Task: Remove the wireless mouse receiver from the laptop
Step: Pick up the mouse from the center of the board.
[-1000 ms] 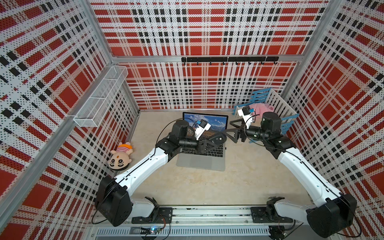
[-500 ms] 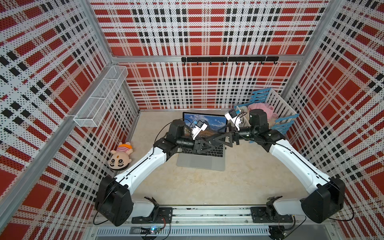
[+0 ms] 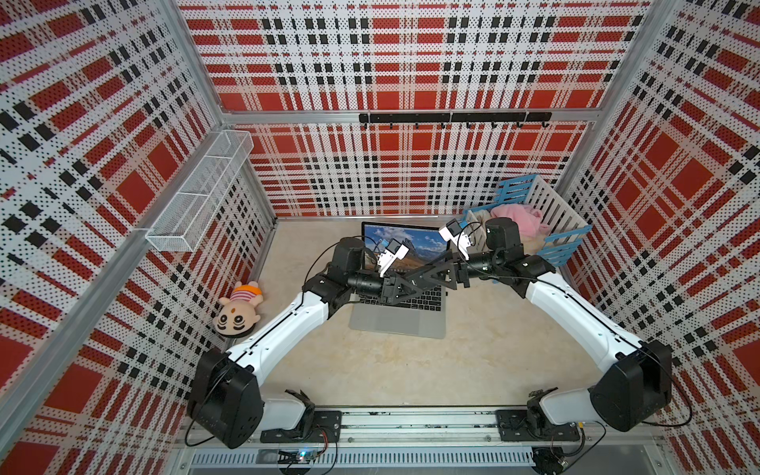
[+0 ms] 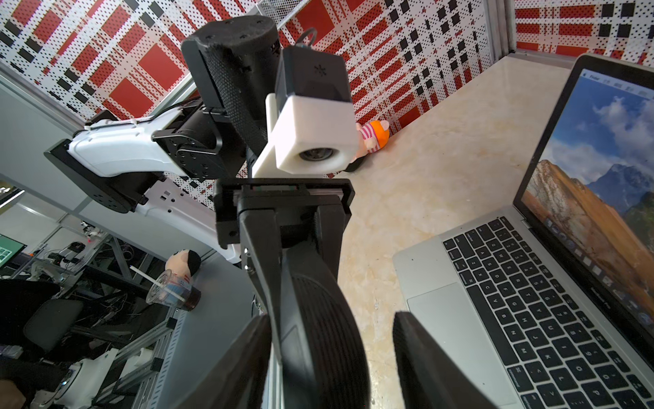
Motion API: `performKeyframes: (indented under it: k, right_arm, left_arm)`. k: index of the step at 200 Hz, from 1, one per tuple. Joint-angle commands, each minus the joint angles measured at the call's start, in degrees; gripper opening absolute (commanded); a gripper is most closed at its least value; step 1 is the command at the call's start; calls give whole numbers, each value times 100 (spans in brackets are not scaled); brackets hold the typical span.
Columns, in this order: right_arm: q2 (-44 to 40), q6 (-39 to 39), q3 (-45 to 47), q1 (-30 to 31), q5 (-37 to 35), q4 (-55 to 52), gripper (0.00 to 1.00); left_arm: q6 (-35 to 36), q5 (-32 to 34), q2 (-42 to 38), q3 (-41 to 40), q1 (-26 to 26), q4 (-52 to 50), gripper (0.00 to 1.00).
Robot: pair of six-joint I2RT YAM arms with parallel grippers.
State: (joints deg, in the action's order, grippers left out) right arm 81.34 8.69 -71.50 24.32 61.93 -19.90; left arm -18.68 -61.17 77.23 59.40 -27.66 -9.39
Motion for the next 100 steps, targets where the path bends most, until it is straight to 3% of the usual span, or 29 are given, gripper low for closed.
performKeyframes:
  k: [1,19,39,49,100]
  right_arm:
    - [109,15,-110,71,157,83,60]
    - [144,23,-117,75,198,117,52]
    - [171,93,-114,85,284,212,35]
    - [187,98,-103,99,335,236,32]
    - [46,227,18,128,290,445,28]
  left_arm:
    - [22,-138,-174,-45,50,192,0]
    - [11,-124,-199,-62,59,192,0]
    - [19,-125,-200,-81,58,192,0]
    - [22,-100,-208,-85,55,187,0]
    - [30,-65,-404,-125,250,324,44]
